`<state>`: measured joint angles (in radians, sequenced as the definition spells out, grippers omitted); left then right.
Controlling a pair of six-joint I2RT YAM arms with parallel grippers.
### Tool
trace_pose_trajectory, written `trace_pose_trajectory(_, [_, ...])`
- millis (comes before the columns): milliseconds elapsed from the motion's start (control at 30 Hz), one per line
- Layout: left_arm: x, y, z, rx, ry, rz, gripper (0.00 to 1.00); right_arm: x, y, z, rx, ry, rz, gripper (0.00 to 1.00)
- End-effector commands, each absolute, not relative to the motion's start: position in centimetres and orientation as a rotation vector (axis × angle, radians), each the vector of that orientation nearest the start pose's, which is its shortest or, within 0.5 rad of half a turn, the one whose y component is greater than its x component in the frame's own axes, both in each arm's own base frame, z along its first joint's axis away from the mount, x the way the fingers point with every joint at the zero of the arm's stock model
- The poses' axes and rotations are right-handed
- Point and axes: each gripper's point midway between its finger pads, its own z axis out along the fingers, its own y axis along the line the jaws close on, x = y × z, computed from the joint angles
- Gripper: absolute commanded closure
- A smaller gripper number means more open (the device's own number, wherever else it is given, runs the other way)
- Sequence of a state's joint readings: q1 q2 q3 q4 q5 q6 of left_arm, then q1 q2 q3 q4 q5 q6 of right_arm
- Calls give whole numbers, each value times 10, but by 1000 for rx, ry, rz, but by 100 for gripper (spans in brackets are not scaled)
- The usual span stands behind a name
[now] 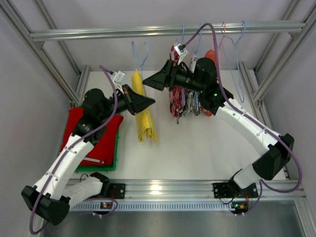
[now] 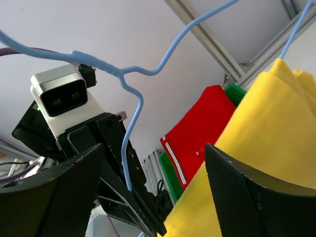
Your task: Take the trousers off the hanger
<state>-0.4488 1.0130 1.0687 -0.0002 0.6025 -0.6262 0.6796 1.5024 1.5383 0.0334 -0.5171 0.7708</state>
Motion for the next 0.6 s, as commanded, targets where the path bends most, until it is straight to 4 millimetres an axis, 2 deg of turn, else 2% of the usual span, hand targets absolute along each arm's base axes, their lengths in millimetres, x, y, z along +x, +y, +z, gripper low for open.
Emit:
trace_pose_trajectory(0, [221, -240, 466, 486, 1294, -1240, 100, 265, 389, 482, -446, 1513, 1631, 21])
trace_pose_trajectory(33, [219, -240, 466, 488, 1294, -1250, 100, 263, 394, 481, -454, 1515, 1646, 24])
trace_pose_trajectory(67, [218, -240, 466, 489, 1294, -1254, 100, 265, 399, 480, -447, 1522, 1667, 31])
trace_pose_trajectory(233, [214, -241, 472, 502, 1279, -1274, 100, 255, 418, 476, -467, 1539, 1784, 43])
trace_pose_trajectory(400, [214, -242, 473, 492, 1287, -1291, 100, 237, 430, 473, -500, 1550, 1856, 46])
trace_pose_trajectory(500, [218, -241, 470, 474, 1306, -1280, 100, 235, 430, 478, -483, 1544, 1863, 59])
trace_pose_trajectory(567, [221, -239, 469, 460, 1312, -1258, 100, 235, 427, 485, -474, 1537, 1864, 76])
